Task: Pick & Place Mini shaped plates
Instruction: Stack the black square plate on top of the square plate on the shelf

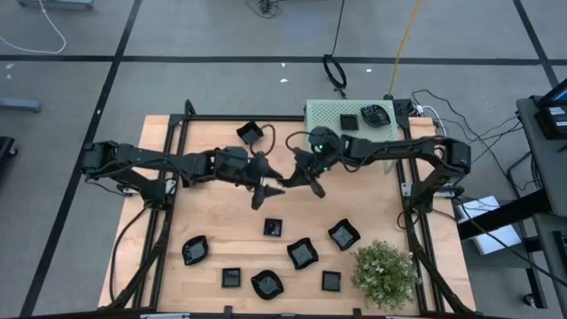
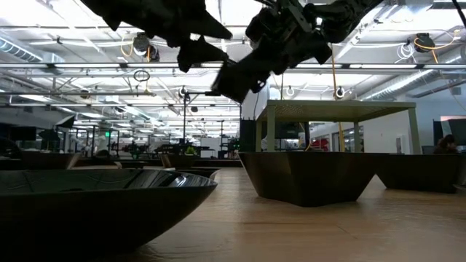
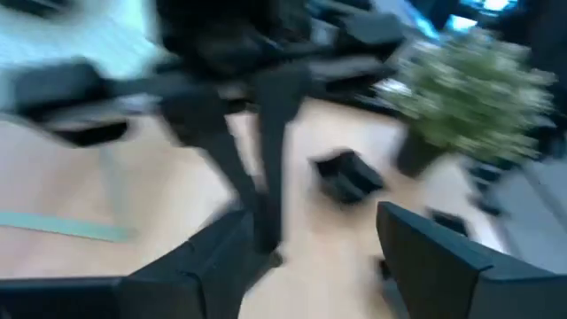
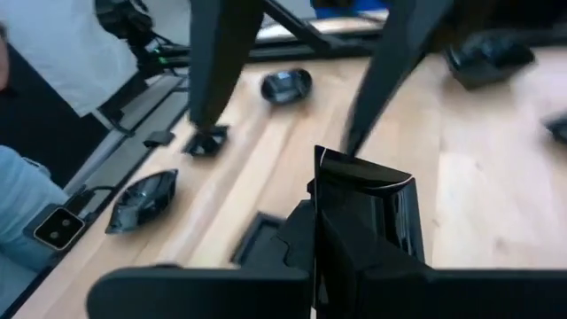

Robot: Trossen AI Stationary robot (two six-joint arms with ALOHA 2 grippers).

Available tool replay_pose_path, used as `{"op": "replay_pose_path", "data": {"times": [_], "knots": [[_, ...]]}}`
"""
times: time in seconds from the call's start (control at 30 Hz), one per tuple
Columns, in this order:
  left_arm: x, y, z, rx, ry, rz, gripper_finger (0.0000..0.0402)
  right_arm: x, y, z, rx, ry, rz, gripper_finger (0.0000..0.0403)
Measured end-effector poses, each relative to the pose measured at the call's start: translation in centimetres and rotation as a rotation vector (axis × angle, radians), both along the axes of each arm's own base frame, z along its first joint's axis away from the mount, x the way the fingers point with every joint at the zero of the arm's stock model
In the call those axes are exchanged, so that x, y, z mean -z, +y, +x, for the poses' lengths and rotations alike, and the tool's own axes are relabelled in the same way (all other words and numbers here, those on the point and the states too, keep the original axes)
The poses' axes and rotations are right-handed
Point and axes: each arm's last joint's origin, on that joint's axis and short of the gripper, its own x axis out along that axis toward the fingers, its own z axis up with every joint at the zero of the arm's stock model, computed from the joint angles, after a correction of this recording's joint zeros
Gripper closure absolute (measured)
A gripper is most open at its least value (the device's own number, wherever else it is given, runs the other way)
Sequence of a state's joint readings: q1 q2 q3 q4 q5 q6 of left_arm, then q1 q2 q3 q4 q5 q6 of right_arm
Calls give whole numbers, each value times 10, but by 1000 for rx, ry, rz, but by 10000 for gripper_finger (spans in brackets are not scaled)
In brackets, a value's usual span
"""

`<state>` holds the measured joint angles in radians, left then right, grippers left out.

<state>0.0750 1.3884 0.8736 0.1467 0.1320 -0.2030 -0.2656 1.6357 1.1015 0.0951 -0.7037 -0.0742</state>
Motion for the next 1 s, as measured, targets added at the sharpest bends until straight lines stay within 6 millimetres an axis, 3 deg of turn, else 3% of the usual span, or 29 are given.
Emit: {"op": "replay_pose_path", "data": {"times": [0.27, 0.47, 0.6, 0.8, 1.0], "knots": [[-11, 23, 1, -344, -113, 102, 142, -29, -8, -33, 87, 55, -61, 401], [-19, 26, 2, -418, -202, 72, 156, -73, -12, -73, 311, -6, -275, 401], [-20, 25, 2, -416, -212, 71, 163, -90, -19, -106, 512, 59, -511, 401], [-20, 26, 2, -417, -213, 71, 167, -95, -37, -142, 713, 238, -722, 401], [-20, 26, 2, -417, -213, 70, 165, -86, -58, -148, 710, 332, -794, 401]]}}
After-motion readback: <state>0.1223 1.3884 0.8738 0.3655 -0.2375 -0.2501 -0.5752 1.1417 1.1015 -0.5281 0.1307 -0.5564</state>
